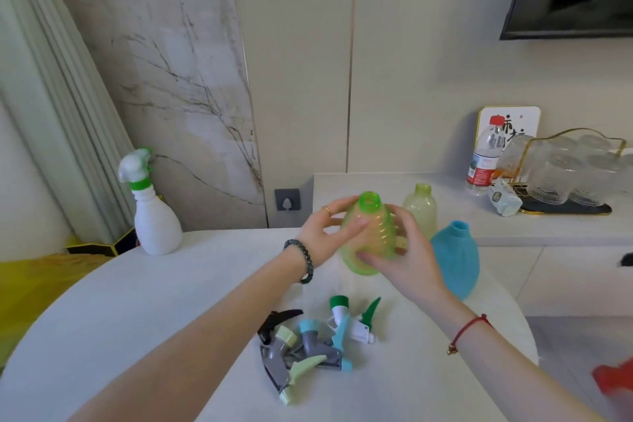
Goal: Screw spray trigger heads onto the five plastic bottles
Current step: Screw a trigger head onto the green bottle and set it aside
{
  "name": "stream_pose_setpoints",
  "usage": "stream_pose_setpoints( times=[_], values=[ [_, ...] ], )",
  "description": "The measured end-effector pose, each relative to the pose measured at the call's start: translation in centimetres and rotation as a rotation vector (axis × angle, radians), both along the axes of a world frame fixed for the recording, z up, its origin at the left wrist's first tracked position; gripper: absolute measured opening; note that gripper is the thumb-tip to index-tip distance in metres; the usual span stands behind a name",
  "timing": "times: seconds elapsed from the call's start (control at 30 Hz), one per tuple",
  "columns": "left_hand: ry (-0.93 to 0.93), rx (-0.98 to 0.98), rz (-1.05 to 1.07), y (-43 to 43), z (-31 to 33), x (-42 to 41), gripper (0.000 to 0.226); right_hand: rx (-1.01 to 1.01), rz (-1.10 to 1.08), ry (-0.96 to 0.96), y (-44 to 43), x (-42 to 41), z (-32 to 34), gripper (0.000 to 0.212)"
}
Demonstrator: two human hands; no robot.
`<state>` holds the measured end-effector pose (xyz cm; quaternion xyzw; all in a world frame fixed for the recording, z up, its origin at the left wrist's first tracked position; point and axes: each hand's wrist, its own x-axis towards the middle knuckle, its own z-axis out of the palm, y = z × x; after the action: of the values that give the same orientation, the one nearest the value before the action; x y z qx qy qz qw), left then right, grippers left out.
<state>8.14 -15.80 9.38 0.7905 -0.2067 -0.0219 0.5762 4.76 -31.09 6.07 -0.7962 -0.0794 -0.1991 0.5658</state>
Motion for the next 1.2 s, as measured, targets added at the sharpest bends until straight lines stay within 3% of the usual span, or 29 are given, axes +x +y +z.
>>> stream_pose_setpoints(
  times=[0.13,0.3,0.47,0.57,0.7,1.0,1.2],
  values=[
    [-0.096,0.009,0.070,5.9,1.9,-1.7,0.045,-0.002,0.164,-0.014,5.5,-0.8,2.3,0.066],
    [-0.030,0.021,0.163,12.9,0.1,-4.5,0.046,-0.066,0.334,0.036,11.6,-2.1,0.9,0.064],
    [0.078,0.010,0.269,17.3,-3.4,-7.0,0.047,-0.380,0.494,0.206,12.9,-2.7,-2.2,0.065],
    [0.115,-0.012,0.315,18.9,-4.9,-8.0,0.044,-0.600,0.496,0.191,11.4,-2.8,-3.3,0.044],
    [0.144,-0.019,0.350,19.9,-6.3,-8.6,0.045,-0.839,0.508,0.196,9.4,-3.0,-4.7,0.038],
    [0.128,0.004,0.347,20.0,-7.9,-9.0,0.051,-0.792,0.393,0.215,6.0,-2.1,-5.0,0.039],
    [0.133,0.013,0.349,20.3,-8.6,-8.6,0.054,-1.034,0.361,0.282,1.4,-0.1,-3.4,0.043]
  ],
)
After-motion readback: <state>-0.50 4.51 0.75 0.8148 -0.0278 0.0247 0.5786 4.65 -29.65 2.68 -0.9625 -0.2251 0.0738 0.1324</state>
